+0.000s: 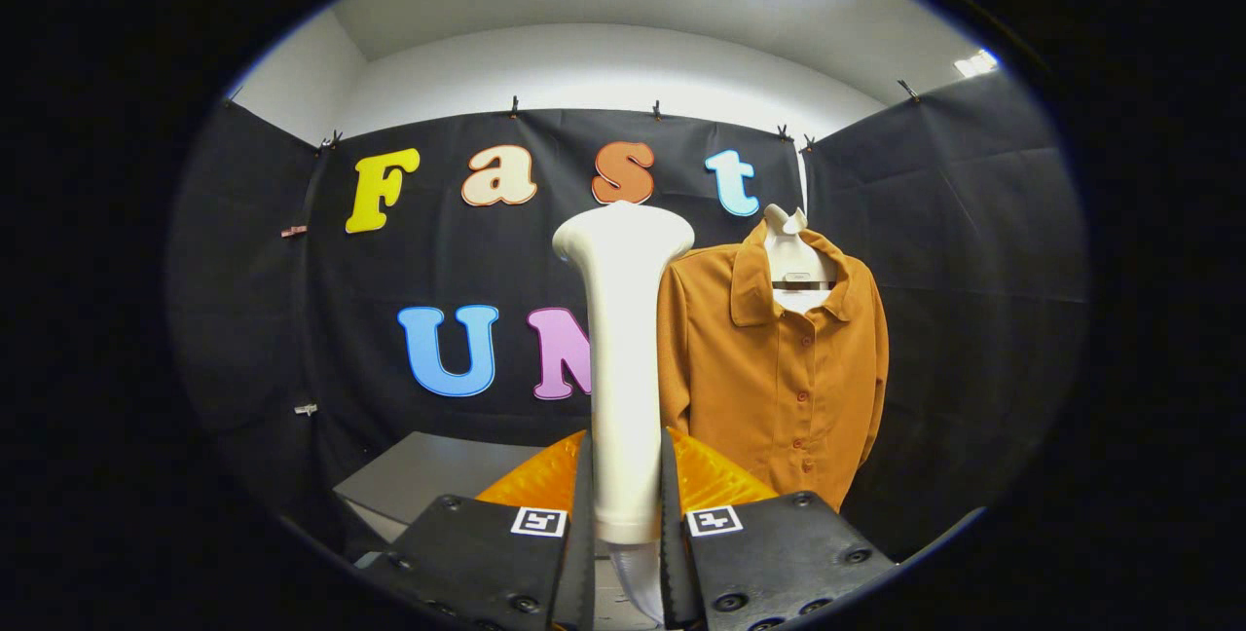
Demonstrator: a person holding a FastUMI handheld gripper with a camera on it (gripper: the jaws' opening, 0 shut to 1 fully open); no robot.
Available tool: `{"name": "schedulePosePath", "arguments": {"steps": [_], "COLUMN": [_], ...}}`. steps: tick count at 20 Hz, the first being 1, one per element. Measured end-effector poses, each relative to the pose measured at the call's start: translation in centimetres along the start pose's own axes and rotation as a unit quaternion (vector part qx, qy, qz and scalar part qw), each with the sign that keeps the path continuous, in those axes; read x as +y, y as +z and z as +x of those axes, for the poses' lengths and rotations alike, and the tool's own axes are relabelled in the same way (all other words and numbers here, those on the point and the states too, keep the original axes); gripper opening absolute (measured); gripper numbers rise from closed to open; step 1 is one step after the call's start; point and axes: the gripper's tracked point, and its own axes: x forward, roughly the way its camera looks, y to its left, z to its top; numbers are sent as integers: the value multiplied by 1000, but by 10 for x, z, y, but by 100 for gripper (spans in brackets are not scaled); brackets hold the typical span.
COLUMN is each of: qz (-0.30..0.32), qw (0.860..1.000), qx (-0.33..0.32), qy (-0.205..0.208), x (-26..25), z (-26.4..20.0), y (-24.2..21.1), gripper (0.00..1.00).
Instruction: Iron the clothes twice with a garment steamer, once on the left side and once on the right side.
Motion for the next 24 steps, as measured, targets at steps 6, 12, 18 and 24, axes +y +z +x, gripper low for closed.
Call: {"name": "schedulePosePath", "arguments": {"steps": [6,12,18,24], "qz": [-4,-2,-9,-9], "qw": [1000,1000,1000,1000], "qx": [-6,-10,-16,-27], "qy": [-6,-10,-16,-8], "x": [18,29,36,45], "z": [-25,-39,-46,-49], "y": [0,0,0,6], "gripper": [30,30,30,30]}}
